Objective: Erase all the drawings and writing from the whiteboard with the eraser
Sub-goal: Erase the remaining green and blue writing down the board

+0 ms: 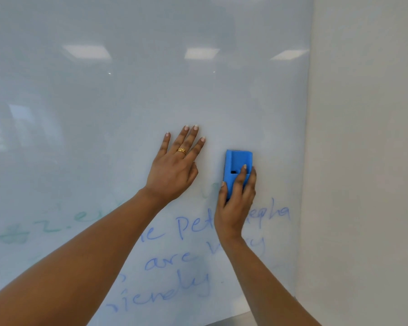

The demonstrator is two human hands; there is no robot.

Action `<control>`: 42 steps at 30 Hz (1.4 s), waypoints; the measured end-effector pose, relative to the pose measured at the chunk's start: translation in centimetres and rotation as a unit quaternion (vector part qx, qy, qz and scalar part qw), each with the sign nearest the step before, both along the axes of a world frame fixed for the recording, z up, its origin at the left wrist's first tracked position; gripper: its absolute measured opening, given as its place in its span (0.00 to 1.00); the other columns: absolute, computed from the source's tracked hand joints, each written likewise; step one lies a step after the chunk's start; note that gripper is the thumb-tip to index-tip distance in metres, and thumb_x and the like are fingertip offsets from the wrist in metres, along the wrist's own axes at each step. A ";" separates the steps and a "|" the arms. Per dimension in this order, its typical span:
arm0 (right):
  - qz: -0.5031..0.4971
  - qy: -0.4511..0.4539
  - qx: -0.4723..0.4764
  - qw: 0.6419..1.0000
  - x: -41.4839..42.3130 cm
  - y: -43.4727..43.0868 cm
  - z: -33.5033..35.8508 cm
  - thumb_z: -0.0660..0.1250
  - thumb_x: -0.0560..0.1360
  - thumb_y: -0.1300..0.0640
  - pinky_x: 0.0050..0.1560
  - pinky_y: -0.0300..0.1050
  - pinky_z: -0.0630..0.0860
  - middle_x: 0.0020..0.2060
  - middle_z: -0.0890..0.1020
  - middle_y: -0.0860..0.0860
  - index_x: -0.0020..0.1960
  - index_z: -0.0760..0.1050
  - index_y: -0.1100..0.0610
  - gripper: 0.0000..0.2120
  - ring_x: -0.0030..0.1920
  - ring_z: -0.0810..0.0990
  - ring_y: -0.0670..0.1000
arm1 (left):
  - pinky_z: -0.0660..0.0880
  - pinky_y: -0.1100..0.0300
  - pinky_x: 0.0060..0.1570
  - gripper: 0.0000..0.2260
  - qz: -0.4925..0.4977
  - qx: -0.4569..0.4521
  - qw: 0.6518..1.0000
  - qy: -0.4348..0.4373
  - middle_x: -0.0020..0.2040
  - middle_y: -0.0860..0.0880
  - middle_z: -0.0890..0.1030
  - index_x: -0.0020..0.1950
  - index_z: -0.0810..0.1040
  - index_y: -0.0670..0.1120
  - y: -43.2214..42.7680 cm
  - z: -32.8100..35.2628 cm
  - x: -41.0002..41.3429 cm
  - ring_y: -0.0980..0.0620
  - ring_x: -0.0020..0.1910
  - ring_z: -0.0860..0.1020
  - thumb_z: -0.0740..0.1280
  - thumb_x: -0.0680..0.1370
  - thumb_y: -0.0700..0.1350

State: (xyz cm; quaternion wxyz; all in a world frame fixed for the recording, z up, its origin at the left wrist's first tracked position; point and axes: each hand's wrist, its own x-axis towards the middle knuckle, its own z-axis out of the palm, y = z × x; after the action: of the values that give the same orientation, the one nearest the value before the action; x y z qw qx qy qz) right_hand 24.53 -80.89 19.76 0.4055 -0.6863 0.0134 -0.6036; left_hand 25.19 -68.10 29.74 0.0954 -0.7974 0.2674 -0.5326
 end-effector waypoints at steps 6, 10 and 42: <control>0.027 -0.006 -0.075 0.997 -0.7 2.4 -0.2 0.48 0.81 0.47 0.66 0.46 0.61 0.72 0.55 0.54 0.74 0.51 0.55 0.25 0.69 0.60 0.52 | 0.54 0.49 0.71 0.24 0.007 0.053 0.999 0.004 0.74 0.46 0.64 0.73 0.64 0.44 2.3 0.0 -0.6 0.48 0.73 0.61 0.53 0.76 0.47; 0.017 0.002 -0.124 0.992 -0.4 -0.7 -0.8 0.49 0.80 0.47 0.68 0.45 0.60 0.73 0.57 0.57 0.75 0.53 0.57 0.26 0.70 0.59 0.53 | 0.52 0.50 0.71 0.24 -0.003 0.067 0.998 0.000 0.74 0.46 0.64 0.73 0.63 0.44 4.5 -0.9 -0.6 0.48 0.73 0.61 0.54 0.76 0.45; 0.047 0.011 -0.090 0.995 -3.0 17.7 0.6 0.54 0.79 0.54 0.66 0.51 0.64 0.72 0.57 0.57 0.74 0.54 0.57 0.25 0.69 0.62 0.56 | 0.47 0.54 0.73 0.24 0.073 -0.015 0.996 0.044 0.75 0.46 0.61 0.73 0.64 0.45 22.9 -2.2 -5.3 0.49 0.74 0.56 0.53 0.78 0.49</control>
State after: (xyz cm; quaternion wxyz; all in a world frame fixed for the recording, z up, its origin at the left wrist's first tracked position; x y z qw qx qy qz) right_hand 21.53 -63.21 20.34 0.3703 -0.7262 -0.0687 -0.5751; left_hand 19.94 -45.22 27.57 0.1101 -0.8389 0.2043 -0.4924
